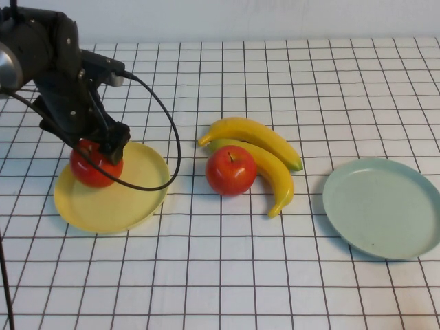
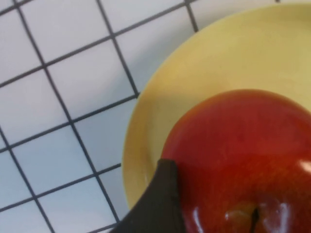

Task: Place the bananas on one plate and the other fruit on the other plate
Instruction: Put one type of fruit in the left plate

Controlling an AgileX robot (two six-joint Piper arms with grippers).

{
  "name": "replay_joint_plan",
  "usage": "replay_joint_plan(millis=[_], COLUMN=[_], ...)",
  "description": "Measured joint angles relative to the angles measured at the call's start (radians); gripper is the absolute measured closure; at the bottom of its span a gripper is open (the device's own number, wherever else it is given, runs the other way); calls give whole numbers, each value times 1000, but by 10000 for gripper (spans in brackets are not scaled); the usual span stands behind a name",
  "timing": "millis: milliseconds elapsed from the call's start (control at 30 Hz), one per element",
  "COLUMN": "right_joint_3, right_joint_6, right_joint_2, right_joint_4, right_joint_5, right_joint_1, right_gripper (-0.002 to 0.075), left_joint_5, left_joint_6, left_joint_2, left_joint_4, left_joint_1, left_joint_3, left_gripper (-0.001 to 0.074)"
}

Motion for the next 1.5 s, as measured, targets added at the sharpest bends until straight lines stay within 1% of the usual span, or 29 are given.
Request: replay_joint_plan(millis=[67,167,333,433,700,867,1133,1233,1367,1500], right_joint_3=[0,0,0,0,0,0,0,0,0,0], right_joint_6=[0,0,0,0,0,0,0,0,0,0], right_joint_2=[0,0,0,0,0,0,0,0,0,0], right_joint_4=[0,0,0,0,0,0,0,0,0,0], right_joint_5=[0,0,0,0,0,0,0,0,0,0], right_joint_1=[0,0,0,0,0,0,0,0,0,0], right_gripper=[743,743,743,743,743,743,743,743,743,743], left_joint_5=[16,45,88,116,123,128,130,130,113,89], left_joint_6=[45,89,101,101,98,95,131,148,151,151], left_joint_2=[0,2,2,2,2,2,22,35,35,50], left_joint_4=[-42,-104,-109,-102,-98,-100,-101,-136,-182,-184], left_joint_1=[17,48,62,62,52,-14,-202,-254,-299,-340], left_joint_3=[0,0,-11,-56,-208,-247,-251,-251,-251,-251], left_gripper=[69,67,66,66,66,66,66,66,66,66])
